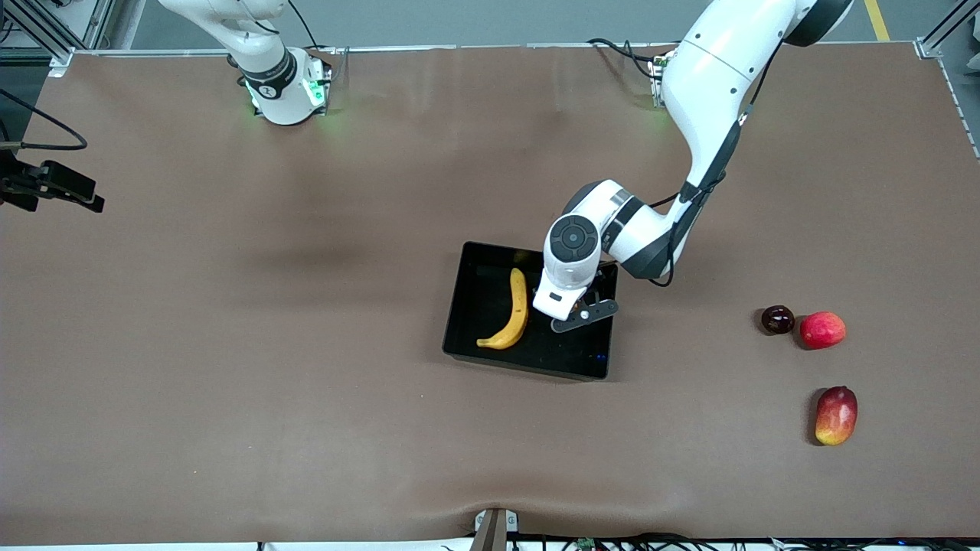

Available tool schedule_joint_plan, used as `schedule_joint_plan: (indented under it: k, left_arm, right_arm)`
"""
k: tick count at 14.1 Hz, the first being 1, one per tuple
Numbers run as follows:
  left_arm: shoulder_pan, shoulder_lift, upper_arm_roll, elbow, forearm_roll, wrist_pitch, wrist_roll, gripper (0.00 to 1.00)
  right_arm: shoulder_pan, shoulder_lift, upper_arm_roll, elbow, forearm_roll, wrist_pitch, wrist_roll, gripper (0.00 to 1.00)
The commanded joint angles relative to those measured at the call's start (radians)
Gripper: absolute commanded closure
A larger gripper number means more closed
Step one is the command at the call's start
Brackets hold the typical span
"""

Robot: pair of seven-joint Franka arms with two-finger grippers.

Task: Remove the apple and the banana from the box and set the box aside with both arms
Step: 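Reach the left gripper into the black tray and grasp the red apple, then carry the apple with the left gripper beside the mango and release it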

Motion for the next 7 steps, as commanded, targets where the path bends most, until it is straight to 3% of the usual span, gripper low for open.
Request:
schedule_joint_plan:
  k: [1,4,7]
  left_arm:
    - [-0.006,-0.021,0.005,-0.005,0.026,0.013,-0.045,1.00]
    - [-0.001,-0.119,0.005,0.007,0.030,-0.033,-0.036,1.00]
    - [0.026,-0.223,0.006,0.105,0.015,-0.218,0.051,1.00]
  right_arm:
    - [-0.018,0.003,0.016,0.012,0.000,-0.005,0.011,0.00]
    - [-0.021,0.003,0.016,0.014,0.000,-0.005,0.009,0.00]
    - [-0.021,0.016,0.016,0.020,0.000,-0.010,0.000,0.00]
